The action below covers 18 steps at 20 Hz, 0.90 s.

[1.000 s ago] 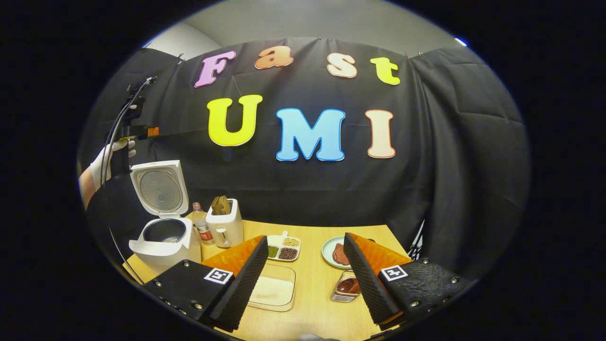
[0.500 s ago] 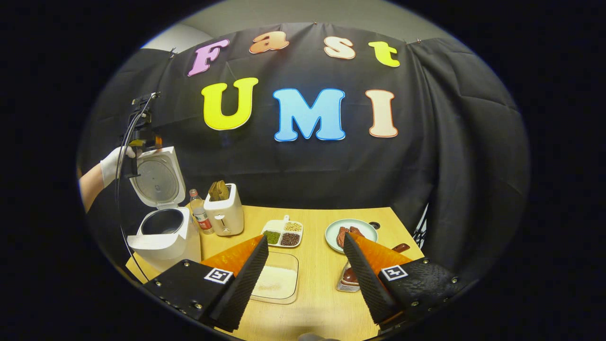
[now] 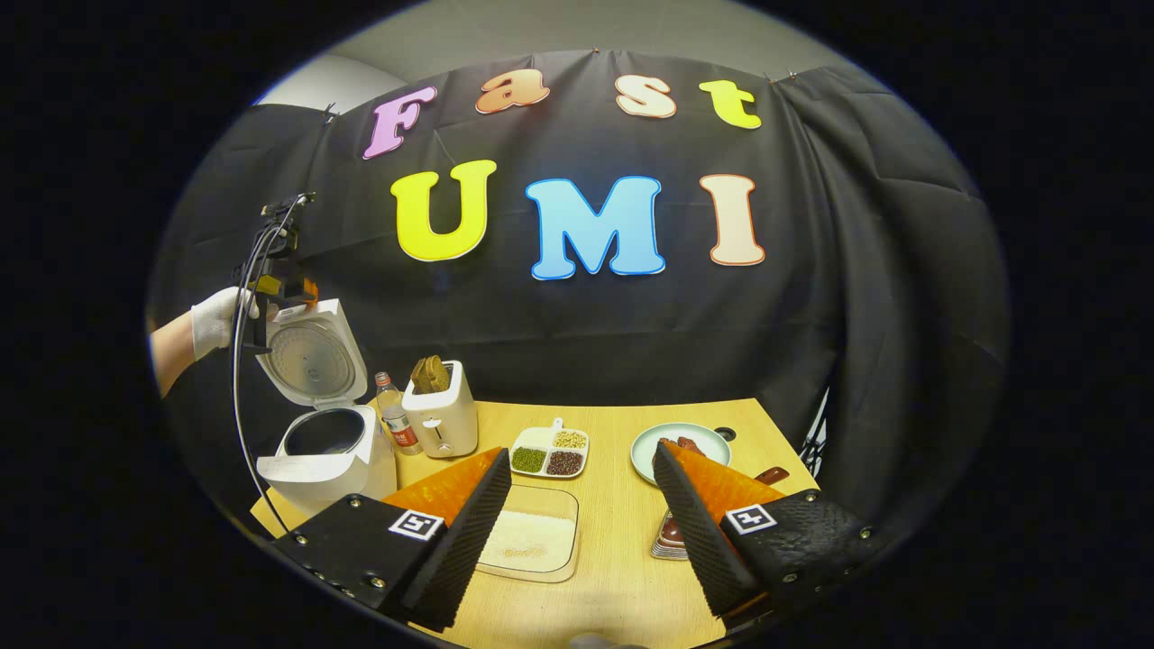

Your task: Close the left gripper, press the button to open the rice cooker; take a wooden spoon from the chopstick holder with the right hand, scoop a spoonful of rice and pour it into the rice cooker, then put the wooden spoon back into the chopstick holder.

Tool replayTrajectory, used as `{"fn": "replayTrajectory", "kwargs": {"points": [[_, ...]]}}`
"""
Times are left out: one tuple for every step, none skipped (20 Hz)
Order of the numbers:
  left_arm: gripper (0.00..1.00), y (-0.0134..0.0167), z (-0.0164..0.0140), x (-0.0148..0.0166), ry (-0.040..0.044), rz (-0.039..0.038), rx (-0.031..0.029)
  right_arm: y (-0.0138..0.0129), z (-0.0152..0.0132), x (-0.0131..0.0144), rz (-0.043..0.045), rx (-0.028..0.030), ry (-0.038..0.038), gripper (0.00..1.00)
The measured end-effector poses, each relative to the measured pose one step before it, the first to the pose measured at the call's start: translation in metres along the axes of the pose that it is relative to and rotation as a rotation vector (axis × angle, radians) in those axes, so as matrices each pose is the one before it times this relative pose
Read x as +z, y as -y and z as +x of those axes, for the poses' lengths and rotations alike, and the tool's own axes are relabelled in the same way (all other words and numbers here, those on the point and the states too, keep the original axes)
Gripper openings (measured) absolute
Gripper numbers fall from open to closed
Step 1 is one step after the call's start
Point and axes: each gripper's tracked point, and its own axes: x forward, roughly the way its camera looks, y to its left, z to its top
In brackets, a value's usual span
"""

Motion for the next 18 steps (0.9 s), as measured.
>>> {"fn": "replayTrajectory", "kwargs": {"points": [[0.98,0.00161,-0.00405,-0.00637,-0.02469,-0.00279,-0.00071,0.00084,-0.00186,-0.00128,-0.00892,0.00336,0.00285,0.98],[0.98,0.00077,-0.00491,-0.00529,-0.01697,-0.00597,-0.00218,0.00065,-0.00312,-0.00074,-0.01310,0.00291,0.00322,0.98],[0.96,0.00057,-0.00341,-0.00591,-0.01549,0.00183,-0.00334,-0.00015,-0.00221,-0.00103,-0.00552,0.00593,0.00164,0.98],[1.00,0.00101,-0.00417,-0.00750,-0.01660,-0.00466,-0.00192,-0.00096,-0.00245,-0.00143,0.00376,0.01075,-0.00154,0.98],[0.96,0.00092,-0.00544,-0.00829,-0.01670,-0.00041,-0.00184,-0.00083,-0.00312,-0.00340,0.01658,0.01279,-0.00934,0.98],[0.98,0.00245,-0.00466,-0.00908,-0.02348,0.00249,-0.00478,-0.00192,-0.00318,-0.00400,0.02091,0.01351,-0.01225,0.98],[0.96,0.00246,-0.00378,-0.01070,-0.03496,-0.00679,-0.00876,0.00127,-0.00340,-0.00445,0.01795,0.00430,-0.00782,0.98],[0.96,0.00102,-0.00402,-0.01649,-0.04660,-0.01307,-0.00293,0.00079,-0.00337,-0.00283,0.01377,0.00645,-0.00605,0.98],[0.96,-0.00088,-0.00324,-0.01408,-0.03824,-0.00435,0.00046,-0.00049,-0.00286,-0.00494,0.00779,0.00549,-0.01119,0.98],[0.98,0.00047,-0.00129,-0.01558,-0.02622,0.00094,-0.00994,0.00044,-0.00329,-0.00380,0.00655,0.00399,-0.00886,0.98],[0.98,0.00138,0.00012,-0.02353,-0.02146,0.00715,-0.01261,0.00024,-0.00443,-0.00338,0.01117,0.00823,-0.00800,0.98],[0.98,-0.00159,0.00257,-0.02091,-0.03898,0.01271,-0.00072,-0.00113,-0.00422,-0.00231,0.02410,0.01163,-0.00968,0.98],[1.00,-0.00228,-0.00150,-0.01893,-0.03739,-0.00038,-0.00279,-0.00022,-0.00369,-0.00115,0.02228,0.00581,-0.00282,0.98],[1.00,0.00089,0.00624,-0.02410,-0.06665,-0.02463,-0.00001,0.00293,-0.00387,0.00011,0.01281,0.00021,-0.00033,0.98],[1.00,-0.00068,0.00424,-0.01962,-0.04955,-0.00912,0.00172,0.00411,-0.00246,0.00025,0.00385,-0.00636,-0.00139,0.98],[1.00,-0.00319,0.00722,-0.01723,-0.04869,-0.00721,0.00481,0.00404,-0.00325,0.00074,0.00301,-0.00591,-0.00214,0.98],[0.98,-0.00470,0.00803,-0.01489,-0.03255,0.00074,0.00771,0.00314,-0.00266,-0.00041,0.00533,-0.00508,0.00032,0.98],[0.99,-0.00281,0.00738,-0.01279,-0.03221,0.00370,0.00707,0.00258,-0.00172,-0.00038,0.00302,-0.00402,-0.00126,0.98]]}}
